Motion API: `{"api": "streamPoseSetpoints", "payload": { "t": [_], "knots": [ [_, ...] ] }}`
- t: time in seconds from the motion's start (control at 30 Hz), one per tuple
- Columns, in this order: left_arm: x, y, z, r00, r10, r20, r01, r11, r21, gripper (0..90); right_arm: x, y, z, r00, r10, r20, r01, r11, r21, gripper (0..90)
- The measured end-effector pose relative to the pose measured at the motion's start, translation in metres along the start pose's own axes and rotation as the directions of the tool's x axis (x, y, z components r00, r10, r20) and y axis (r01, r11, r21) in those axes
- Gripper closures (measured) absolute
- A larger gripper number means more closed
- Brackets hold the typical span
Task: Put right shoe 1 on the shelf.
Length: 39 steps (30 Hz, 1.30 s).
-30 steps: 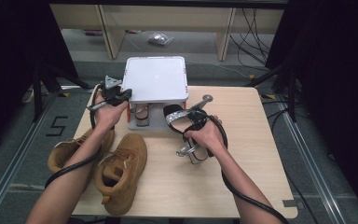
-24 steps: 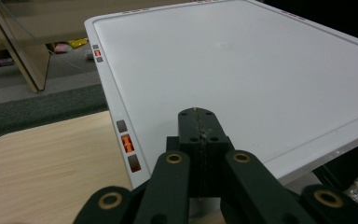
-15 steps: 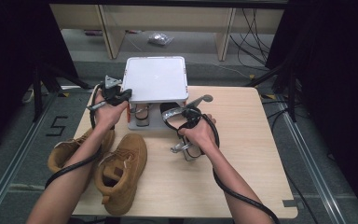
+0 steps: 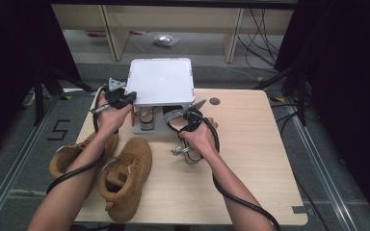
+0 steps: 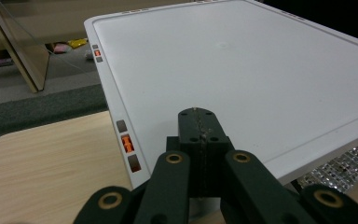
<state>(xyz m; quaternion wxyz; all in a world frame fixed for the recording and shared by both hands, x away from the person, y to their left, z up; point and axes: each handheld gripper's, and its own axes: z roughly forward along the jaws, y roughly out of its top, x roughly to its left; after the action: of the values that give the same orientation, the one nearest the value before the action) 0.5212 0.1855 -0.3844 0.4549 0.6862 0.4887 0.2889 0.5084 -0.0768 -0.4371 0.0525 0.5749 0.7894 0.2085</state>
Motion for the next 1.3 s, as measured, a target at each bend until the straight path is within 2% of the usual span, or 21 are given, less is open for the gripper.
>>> {"api": "streamPoseSetpoints", "payload": {
  "t": [0.03,0.07,0.13,0.17,0.2,0.3,0.33,0.53,0.6,0.63,0.73,0.8,0.87,0.93,1.0,1.03,1.07,1.1,1.2,1.23,1.3],
  "knots": [
    [0.000,0.000,0.000,1.0000,-0.001,0.000,0.001,1.0000,0.000,89.8,-0.003,0.001,0.001,0.9982,-0.056,0.019,0.057,0.998,-0.016,44.0],
    [0.000,0.000,0.000,1.0000,-0.002,0.000,0.002,1.0000,0.000,89.8,0.001,0.000,0.002,1.0000,0.000,0.006,0.000,1.000,-0.015,44.0],
    [0.000,0.000,0.000,1.0000,-0.004,0.002,0.004,1.0000,0.000,89.8,0.001,0.002,0.003,0.9995,-0.025,0.019,0.026,1.000,-0.007,44.0],
    [0.001,0.000,0.000,1.0000,-0.005,0.004,0.005,1.0000,0.000,89.8,0.002,0.002,0.004,0.9999,-0.009,0.006,0.009,1.000,-0.011,44.1],
    [0.001,0.000,0.000,1.0000,-0.006,0.004,0.006,1.0000,0.000,89.8,-0.001,0.002,0.007,0.9991,-0.043,0.004,0.043,0.999,-0.016,44.0],
    [0.000,0.000,0.000,1.0000,-0.004,0.002,0.004,1.0000,-0.002,89.8,0.005,0.002,0.007,0.9988,0.045,0.017,-0.046,0.998,0.035,44.0],
    [0.000,0.000,0.000,1.0000,-0.005,0.002,0.005,1.0000,-0.002,89.8,0.003,0.001,0.010,0.9998,0.010,0.020,-0.010,1.000,0.004,44.0],
    [0.001,0.000,0.000,1.0000,-0.006,0.007,0.006,1.0000,0.001,89.8,0.006,0.001,0.015,0.9997,0.020,0.015,-0.020,0.999,0.025,44.0],
    [0.001,0.000,0.000,1.0000,-0.005,0.007,0.005,1.0000,0.002,89.8,0.009,0.001,0.016,0.9981,0.060,0.016,-0.061,0.998,0.028,44.0],
    [0.001,0.000,0.000,1.0000,-0.005,0.006,0.005,1.0000,0.002,89.8,0.007,0.002,0.017,0.9992,0.035,0.019,-0.035,0.999,0.022,44.0],
    [0.001,0.000,0.000,1.0000,-0.005,0.006,0.005,1.0000,0.001,89.8,0.010,0.002,0.018,0.9968,0.076,0.028,-0.076,0.997,0.025,43.9],
    [0.001,0.000,0.000,1.0000,-0.005,0.007,0.005,1.0000,0.002,89.8,0.008,0.002,0.021,0.9983,0.040,0.044,-0.040,0.999,0.017,43.9],
    [0.001,0.000,0.000,1.0000,-0.005,0.008,0.005,1.0000,0.003,89.8,0.009,0.002,0.023,0.9980,0.043,0.045,-0.044,0.999,0.022,43.9],
    [0.001,0.001,0.000,1.0000,-0.004,0.008,0.004,1.0000,0.004,89.8,0.012,0.002,0.026,0.9960,0.079,0.042,-0.081,0.996,0.032,43.9],
    [0.001,0.001,0.000,1.0000,-0.003,0.009,0.003,1.0000,0.005,89.8,0.010,0.002,0.028,0.9974,0.050,0.051,-0.052,0.998,0.026,44.0],
    [0.001,0.001,0.000,1.0000,-0.004,0.009,0.004,1.0000,0.005,89.8,0.012,0.002,0.030,0.9958,0.074,0.053,-0.076,0.997,0.026,43.9],
    [0.001,0.001,0.000,0.9999,-0.005,0.009,0.004,1.0000,0.005,89.8,0.017,0.003,0.029,0.9871,0.144,0.071,-0.149,0.986,0.074,44.0],
    [0.001,0.001,0.000,0.9999,-0.004,0.010,0.004,1.0000,0.004,89.8,0.014,0.003,0.032,0.9918,0.102,0.077,-0.107,0.993,0.057,43.9],
    [0.001,0.000,0.000,1.0000,-0.004,0.009,0.004,1.0000,0.004,89.8,0.015,0.003,0.035,0.9929,0.068,0.098,-0.073,0.996,0.050,43.8],
    [0.002,0.000,0.000,0.9999,-0.006,0.011,0.006,1.0000,0.003,89.8,0.017,0.003,0.036,0.9903,0.107,0.089,-0.112,0.992,0.056,43.8],
    [0.001,0.000,0.000,0.9999,-0.005,0.010,0.005,1.0000,0.003,89.8,0.017,0.004,0.035,0.9918,0.093,0.087,-0.099,0.993,0.064,43.6]
  ]
}}
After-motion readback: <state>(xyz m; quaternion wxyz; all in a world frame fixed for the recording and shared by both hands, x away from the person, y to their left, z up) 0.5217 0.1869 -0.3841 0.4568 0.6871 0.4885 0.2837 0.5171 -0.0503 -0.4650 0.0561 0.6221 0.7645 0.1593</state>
